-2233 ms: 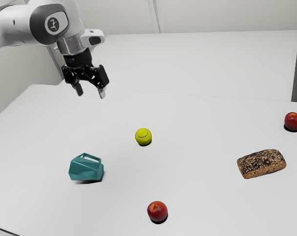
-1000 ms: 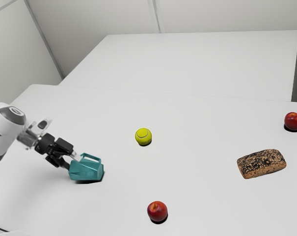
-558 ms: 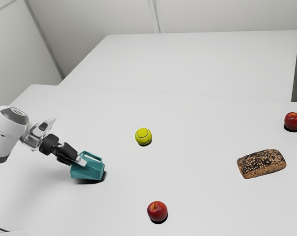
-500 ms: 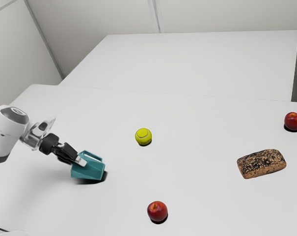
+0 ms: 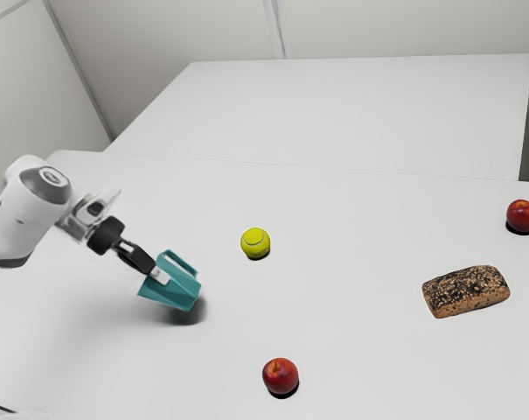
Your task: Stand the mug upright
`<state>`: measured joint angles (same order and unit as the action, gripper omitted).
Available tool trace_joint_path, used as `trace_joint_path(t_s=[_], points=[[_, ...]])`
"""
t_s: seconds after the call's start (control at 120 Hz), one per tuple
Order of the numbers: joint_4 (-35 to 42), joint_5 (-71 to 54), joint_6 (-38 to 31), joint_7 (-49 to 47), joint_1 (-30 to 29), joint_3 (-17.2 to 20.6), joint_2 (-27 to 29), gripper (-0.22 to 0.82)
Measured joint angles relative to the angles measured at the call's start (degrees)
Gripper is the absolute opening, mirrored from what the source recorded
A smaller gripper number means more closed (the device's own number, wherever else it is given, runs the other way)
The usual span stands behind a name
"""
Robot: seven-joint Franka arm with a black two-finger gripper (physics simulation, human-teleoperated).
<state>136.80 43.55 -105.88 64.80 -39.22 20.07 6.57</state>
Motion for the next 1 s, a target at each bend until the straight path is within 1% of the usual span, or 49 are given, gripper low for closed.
trace_joint_path(t_s=[0.183,0.433,0.675,0.883,1.0], points=[[-0.84,-8.31,-6.8,-2.58,0.17,6.8,2.44,-0.18],[-1.0,-20.33,-15.67,-9.14,0.15,14.66,3.47,-0.18],[-1.34,-29.59,-20.83,-16.76,0.14,18.48,2.65,-0.18],[-1.26,-35.07,-23.88,-23.14,0.27,20.5,1.66,-0.18],[-1.18,-36.44,-24.86,-25.95,0.28,20.95,0.72,-0.18]])
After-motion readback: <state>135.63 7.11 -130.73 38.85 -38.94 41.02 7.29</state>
